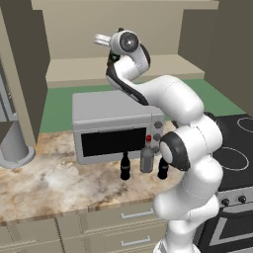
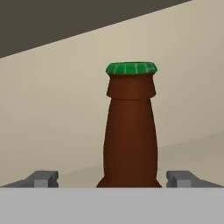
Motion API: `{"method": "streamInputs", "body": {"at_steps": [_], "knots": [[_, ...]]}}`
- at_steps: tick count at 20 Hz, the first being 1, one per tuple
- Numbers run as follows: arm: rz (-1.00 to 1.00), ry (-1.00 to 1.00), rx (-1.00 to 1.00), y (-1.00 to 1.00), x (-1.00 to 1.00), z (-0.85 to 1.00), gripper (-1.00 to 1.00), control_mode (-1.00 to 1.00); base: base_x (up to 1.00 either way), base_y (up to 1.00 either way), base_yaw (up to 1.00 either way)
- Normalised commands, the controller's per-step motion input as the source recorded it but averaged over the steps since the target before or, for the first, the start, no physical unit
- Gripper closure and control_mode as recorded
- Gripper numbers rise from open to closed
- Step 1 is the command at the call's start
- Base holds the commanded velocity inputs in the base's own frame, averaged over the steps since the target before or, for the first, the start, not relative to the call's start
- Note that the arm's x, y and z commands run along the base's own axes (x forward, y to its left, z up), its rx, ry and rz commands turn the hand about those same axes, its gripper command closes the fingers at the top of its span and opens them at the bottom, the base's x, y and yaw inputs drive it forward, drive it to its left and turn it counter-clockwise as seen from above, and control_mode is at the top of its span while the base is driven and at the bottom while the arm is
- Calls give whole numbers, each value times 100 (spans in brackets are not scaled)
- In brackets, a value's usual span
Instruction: Sort all alcoholic drinks to one cabinet, and non-alcoholic drinks to the other.
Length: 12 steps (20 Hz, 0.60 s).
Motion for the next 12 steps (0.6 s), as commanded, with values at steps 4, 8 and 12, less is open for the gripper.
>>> {"method": "streamInputs", "body": {"at_steps": [4, 8, 12], "knots": [[0, -3, 0, 9, 0, 0, -100, -100, 0, 0, 0], [0, -8, -1, 11, -5, 6, -100, -100, 0, 0, 0], [0, -9, 0, 3, -27, 16, -100, -100, 0, 0, 0]]}}
